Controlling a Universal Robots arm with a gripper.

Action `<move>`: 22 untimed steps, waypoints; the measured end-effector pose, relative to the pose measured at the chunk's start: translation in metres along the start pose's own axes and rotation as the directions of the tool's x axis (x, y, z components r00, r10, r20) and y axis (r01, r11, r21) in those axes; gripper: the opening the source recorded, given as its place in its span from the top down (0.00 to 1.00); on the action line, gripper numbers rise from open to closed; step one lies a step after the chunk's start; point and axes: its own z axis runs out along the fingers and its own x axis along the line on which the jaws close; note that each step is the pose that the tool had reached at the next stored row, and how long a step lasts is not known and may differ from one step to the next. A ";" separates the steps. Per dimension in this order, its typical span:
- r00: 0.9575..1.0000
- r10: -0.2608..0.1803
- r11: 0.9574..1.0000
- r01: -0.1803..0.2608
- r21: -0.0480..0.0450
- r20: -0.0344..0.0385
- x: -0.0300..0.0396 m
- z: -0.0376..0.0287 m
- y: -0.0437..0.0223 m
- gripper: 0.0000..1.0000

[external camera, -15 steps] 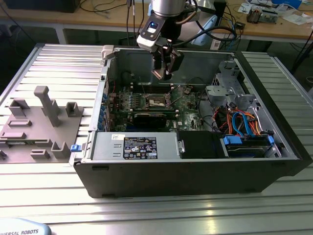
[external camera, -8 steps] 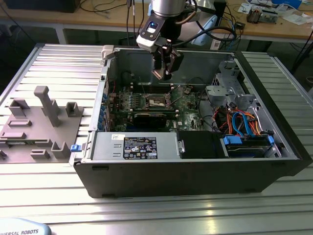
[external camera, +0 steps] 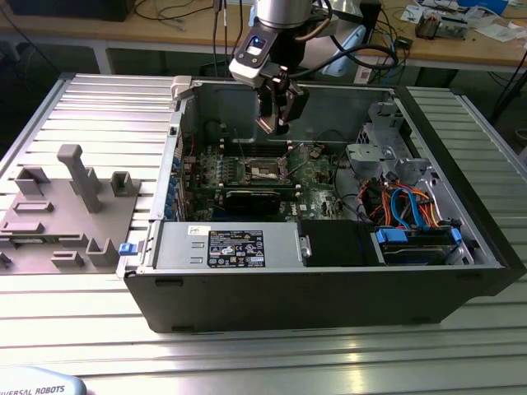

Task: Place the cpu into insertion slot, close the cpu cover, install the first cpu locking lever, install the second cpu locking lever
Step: 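Place the cpu into insertion slot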

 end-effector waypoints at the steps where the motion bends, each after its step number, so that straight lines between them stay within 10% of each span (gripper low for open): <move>1: 1.000 0.001 1.000 -0.001 0.000 0.000 0.0000 0.0000 0.0000 0.46; 22: 0.999 0.049 0.999 -0.049 0.000 0.002 0.0000 0.0003 0.0000 0.46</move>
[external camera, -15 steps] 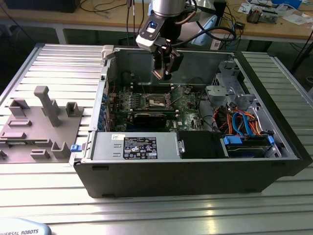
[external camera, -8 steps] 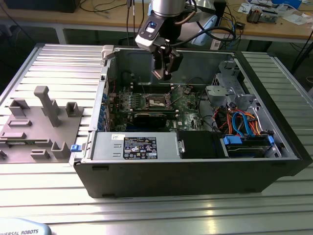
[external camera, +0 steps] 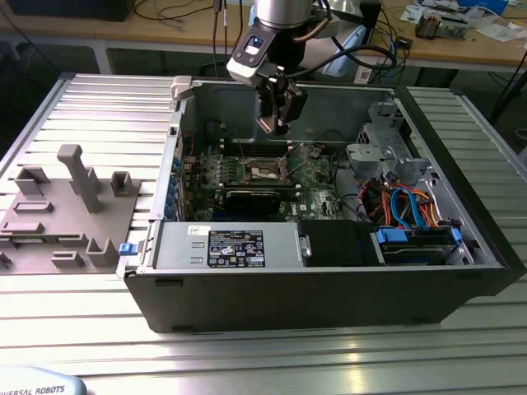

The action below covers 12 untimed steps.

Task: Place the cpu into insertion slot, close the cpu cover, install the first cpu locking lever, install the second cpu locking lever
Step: 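Place the cpu into insertion slot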

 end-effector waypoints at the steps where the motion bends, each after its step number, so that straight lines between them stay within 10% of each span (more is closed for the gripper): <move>1: 1.000 0.001 1.000 -0.001 0.000 0.000 0.0000 0.0000 0.0000 0.46; 12: 1.000 0.020 1.000 -0.020 0.000 0.001 0.0000 0.0003 0.0000 0.46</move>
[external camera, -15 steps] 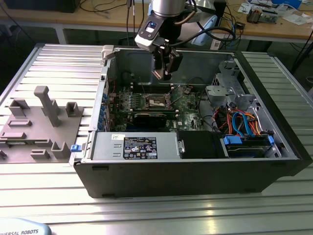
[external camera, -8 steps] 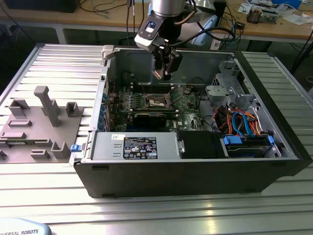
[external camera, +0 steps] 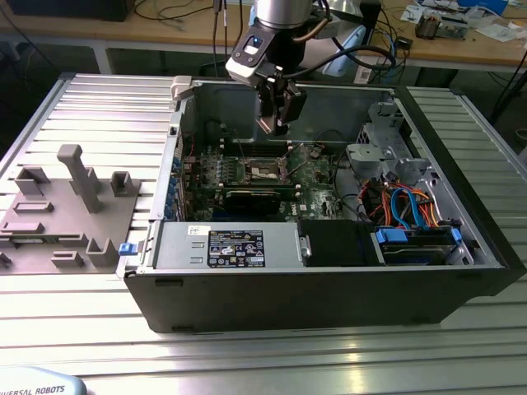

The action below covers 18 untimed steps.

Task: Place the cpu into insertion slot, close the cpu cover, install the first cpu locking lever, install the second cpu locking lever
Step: 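Place the cpu into insertion slot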

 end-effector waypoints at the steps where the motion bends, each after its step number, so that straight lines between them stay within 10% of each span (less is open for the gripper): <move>1: 1.000 0.001 1.000 -0.001 0.000 0.000 0.0000 0.0000 0.0000 0.46; 18: 1.000 0.030 1.000 -0.030 0.000 0.001 0.0000 0.0004 0.0000 0.46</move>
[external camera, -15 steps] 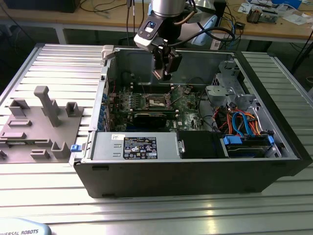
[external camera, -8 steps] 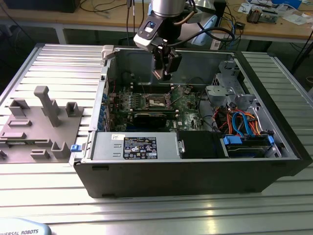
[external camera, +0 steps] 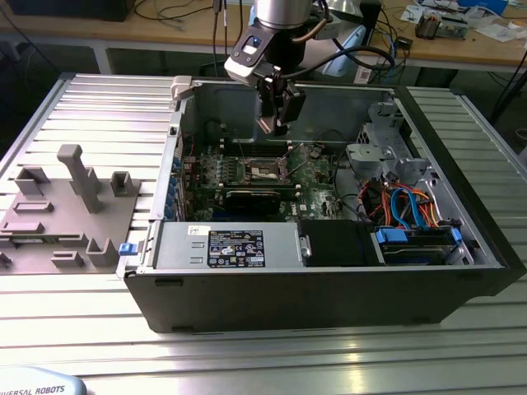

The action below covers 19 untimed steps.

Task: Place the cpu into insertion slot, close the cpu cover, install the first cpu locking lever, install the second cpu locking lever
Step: 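Place the cpu into insertion slot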

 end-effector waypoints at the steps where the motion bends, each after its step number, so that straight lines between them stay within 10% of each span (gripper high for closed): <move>1: 1.000 0.002 1.000 -0.002 0.000 0.000 0.0000 0.0000 0.0000 0.46; 19: 1.000 0.020 1.000 -0.020 0.000 0.001 0.0000 0.0003 0.0000 0.46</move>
